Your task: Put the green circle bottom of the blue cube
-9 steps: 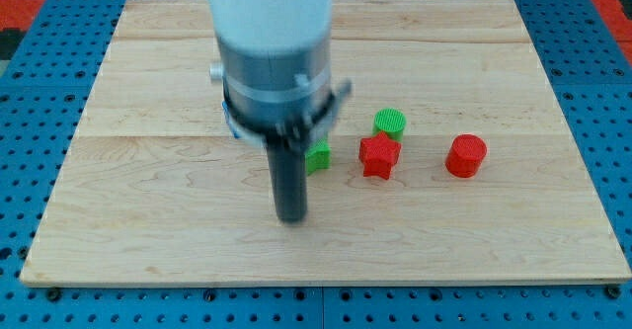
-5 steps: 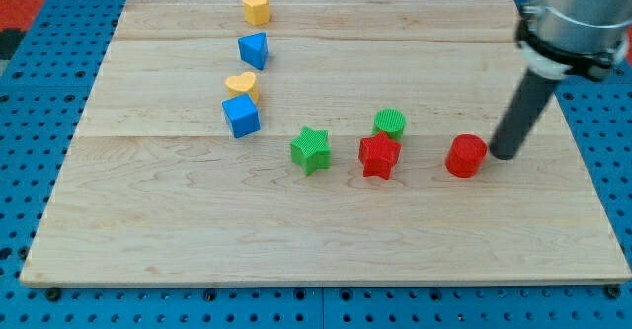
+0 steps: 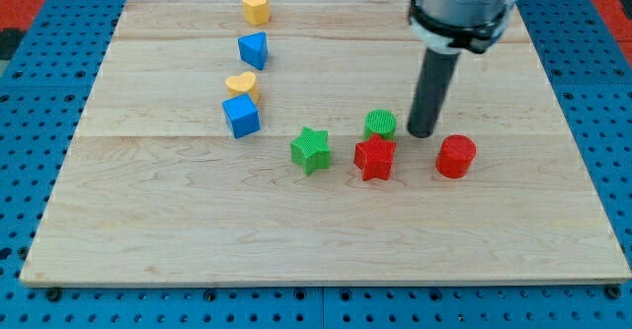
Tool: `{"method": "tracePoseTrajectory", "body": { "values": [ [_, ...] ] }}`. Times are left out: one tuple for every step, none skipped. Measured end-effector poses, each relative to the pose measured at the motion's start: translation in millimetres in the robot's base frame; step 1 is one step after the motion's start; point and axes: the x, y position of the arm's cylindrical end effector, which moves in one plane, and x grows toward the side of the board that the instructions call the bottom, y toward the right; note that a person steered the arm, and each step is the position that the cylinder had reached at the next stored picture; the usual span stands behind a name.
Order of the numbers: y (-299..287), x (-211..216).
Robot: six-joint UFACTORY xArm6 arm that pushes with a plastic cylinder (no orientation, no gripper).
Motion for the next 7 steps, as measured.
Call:
{"method": "tracePoseTrajectory", "body": {
  "values": [
    [-20, 4],
    [-35, -12],
    [-76, -21],
    [-134, -21],
    [-120, -20],
    [-138, 9],
    [-153, 7]
  ]
}}
